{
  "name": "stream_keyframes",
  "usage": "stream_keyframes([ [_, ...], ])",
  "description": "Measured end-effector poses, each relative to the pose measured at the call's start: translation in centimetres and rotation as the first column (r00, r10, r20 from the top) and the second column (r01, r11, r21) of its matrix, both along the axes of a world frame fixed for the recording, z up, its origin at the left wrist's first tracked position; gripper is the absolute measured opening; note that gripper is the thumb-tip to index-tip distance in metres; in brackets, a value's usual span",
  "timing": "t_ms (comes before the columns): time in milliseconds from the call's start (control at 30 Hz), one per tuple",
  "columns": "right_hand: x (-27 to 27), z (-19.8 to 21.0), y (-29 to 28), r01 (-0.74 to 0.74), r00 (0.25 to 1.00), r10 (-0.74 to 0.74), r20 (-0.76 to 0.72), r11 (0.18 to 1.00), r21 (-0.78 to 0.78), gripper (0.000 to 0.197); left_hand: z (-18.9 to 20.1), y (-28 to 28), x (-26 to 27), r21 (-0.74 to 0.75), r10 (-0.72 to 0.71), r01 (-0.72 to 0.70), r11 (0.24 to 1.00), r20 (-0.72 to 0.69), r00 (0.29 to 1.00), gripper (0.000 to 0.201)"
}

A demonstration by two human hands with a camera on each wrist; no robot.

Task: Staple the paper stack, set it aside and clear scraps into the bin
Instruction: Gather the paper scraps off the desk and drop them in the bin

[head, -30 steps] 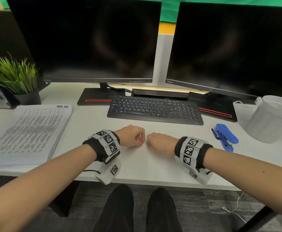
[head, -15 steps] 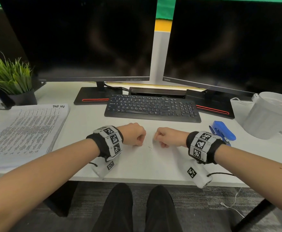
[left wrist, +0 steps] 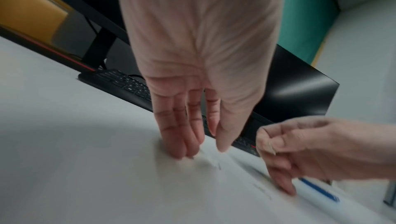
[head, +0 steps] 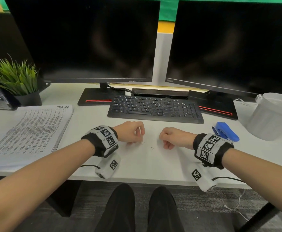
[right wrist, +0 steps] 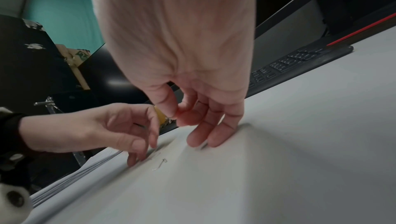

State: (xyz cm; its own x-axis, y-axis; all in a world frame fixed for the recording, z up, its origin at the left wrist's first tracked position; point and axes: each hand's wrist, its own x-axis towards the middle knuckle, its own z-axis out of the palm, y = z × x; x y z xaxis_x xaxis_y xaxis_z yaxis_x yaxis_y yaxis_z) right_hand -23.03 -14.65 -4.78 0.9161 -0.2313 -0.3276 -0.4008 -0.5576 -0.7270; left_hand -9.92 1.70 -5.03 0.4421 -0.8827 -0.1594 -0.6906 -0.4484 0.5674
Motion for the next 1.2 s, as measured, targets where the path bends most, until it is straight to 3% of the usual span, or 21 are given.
stream_keyframes([
  [100,0.0,0.0,0.1,0.013,1.0,-0.013,0.003,1.0,0.011,0.016,-0.3,-0.4,-0.3,0.056,-0.09,0.084,0.995,0.108,0.99,0.029],
  [233,-0.1,0.1,0.1,0.035,0.999,-0.035,0.012,0.999,0.038,0.012,-0.4,-1.5,-0.2,0.049,-0.131,0.124,0.991,0.188,0.973,0.014],
  [367,-0.6,0.1,-0.2,0.074,0.996,-0.079,0.037,0.991,0.111,0.017,-0.3,-2.2,0.4,0.073,-0.123,0.111,0.991,0.185,0.975,0.006],
  [567,-1.8,0.2,-0.7,0.136,0.986,-0.154,0.061,0.964,0.229,0.015,-0.5,-2.1,1.0,0.131,-0.092,0.084,0.988,0.051,0.995,0.01],
  [700,-2.6,1.1,-1.1,0.182,0.973,-0.217,0.083,0.936,0.303,0.012,-0.3,-2.2,1.0,0.176,-0.099,0.086,0.981,0.061,0.993,0.005],
  [867,-4.5,4.8,-5.1,0.276,0.923,-0.359,0.14,0.87,0.409,0.018,1.4,-3.9,-0.1,0.044,-0.065,0.062,0.997,0.078,0.995,0.01],
  [967,-6.4,8.4,-9.7,0.431,0.821,-0.525,0.226,0.828,0.358,0.024,2.9,-5.5,-1.6,-0.108,-0.02,0.022,0.994,0.021,1.0,0.01],
  [1067,-8.9,12.1,-15.3,0.635,0.641,-0.685,0.347,0.727,0.261,0.025,4.2,-7.4,-3.1,-0.269,0.021,-0.035,0.963,-0.056,0.998,0.009],
  [1133,-10.7,13.9,-19.3,0.768,0.549,-0.724,0.417,0.634,0.09,0.025,5.1,-8.8,-4.0,-0.362,0.05,-0.078,0.929,-0.086,0.995,0.01],
  [1200,-12.3,14.7,-23.0,0.848,0.526,-0.725,0.445,0.483,-0.218,0.024,5.9,-10.5,-4.9,-0.452,0.073,-0.133,0.882,-0.147,0.986,0.011],
])
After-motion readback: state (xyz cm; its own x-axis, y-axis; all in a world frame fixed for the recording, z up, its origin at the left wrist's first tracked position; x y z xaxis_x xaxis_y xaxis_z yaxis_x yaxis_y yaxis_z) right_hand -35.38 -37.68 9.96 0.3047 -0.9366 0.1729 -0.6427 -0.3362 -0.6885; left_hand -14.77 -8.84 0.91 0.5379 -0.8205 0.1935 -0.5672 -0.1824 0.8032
